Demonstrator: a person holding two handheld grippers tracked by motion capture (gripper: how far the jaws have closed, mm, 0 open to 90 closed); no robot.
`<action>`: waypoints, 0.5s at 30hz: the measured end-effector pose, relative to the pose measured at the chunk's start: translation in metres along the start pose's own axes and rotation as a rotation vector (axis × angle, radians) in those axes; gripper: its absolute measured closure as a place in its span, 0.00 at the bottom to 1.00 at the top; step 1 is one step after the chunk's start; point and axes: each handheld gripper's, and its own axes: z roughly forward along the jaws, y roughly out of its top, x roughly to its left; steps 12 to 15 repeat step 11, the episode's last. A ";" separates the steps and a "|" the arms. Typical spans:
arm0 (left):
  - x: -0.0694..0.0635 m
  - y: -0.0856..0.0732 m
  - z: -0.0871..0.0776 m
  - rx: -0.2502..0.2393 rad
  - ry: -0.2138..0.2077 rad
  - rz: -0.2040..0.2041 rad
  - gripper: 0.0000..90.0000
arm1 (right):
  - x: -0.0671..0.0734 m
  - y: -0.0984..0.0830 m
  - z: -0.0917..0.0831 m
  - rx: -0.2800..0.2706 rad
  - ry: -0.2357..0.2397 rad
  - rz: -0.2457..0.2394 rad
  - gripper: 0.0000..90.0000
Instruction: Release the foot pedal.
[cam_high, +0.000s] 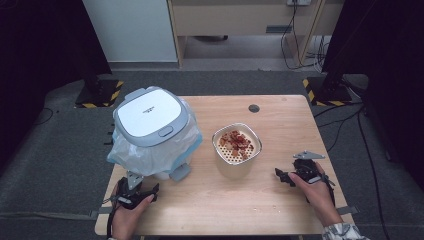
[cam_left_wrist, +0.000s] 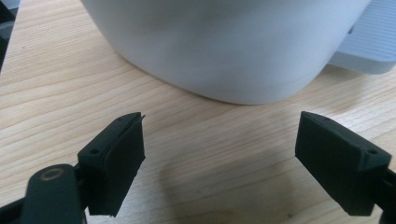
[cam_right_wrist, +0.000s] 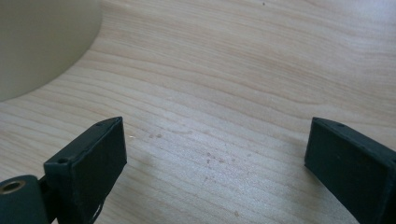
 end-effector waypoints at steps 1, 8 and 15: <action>0.000 0.000 0.001 -0.002 0.000 -0.005 0.16 | 0.000 -0.001 0.001 -0.004 -0.007 -0.002 0.07; 0.005 -0.001 0.005 0.019 0.022 -0.002 0.16 | 0.009 0.000 0.006 0.011 -0.076 -0.032 0.04; 0.006 -0.002 0.006 0.024 0.014 -0.015 0.16 | 0.014 0.001 0.008 0.015 -0.083 -0.028 0.03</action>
